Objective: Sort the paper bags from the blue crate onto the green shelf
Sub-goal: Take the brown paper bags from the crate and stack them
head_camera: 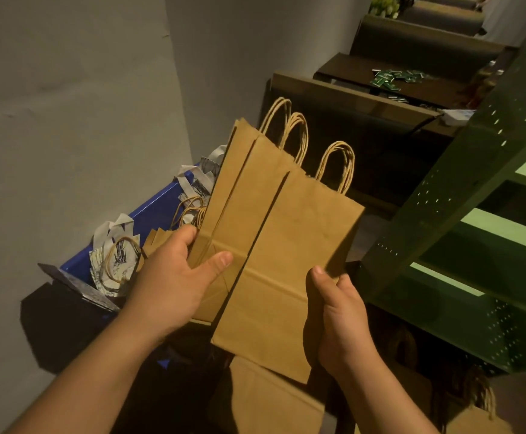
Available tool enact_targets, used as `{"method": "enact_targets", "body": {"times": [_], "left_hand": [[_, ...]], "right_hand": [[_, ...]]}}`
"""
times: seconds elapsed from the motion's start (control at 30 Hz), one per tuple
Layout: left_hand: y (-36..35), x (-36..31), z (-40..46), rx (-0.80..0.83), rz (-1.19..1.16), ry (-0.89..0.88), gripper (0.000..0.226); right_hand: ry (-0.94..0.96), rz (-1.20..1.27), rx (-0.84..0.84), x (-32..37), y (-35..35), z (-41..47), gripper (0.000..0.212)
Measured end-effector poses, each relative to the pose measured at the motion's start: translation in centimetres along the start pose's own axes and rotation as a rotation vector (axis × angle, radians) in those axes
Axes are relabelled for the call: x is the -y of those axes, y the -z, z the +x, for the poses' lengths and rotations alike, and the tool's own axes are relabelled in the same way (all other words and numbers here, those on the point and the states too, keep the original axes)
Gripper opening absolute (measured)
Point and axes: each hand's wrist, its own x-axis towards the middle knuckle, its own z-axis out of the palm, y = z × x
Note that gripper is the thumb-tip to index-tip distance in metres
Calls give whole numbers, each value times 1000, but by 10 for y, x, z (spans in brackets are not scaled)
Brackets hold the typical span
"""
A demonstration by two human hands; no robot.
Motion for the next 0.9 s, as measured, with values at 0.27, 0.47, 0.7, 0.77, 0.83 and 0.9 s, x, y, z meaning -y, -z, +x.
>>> {"method": "enact_targets", "body": {"times": [0.27, 0.47, 0.7, 0.77, 0.83, 0.9], "left_hand": [[-19, 8, -15, 165, -202, 69, 116], [-30, 12, -16, 284, -224, 135, 115], [-55, 4, -26, 360, -293, 278, 94], [-64, 7, -30, 343, -319, 307, 96], [-69, 12, -30, 310, -353, 348, 90], [-73, 14, -28, 283, -425, 430, 85]], "right_hand": [[38, -77, -13, 1, 13, -1, 41], [-3, -133, 24, -6, 27, -2, 33], [-45, -194, 25, -18, 31, -3, 22], [-51, -209, 25, -19, 31, -4, 22], [-66, -228, 51, -18, 34, -5, 19], [-82, -246, 69, -19, 35, -6, 19]]}}
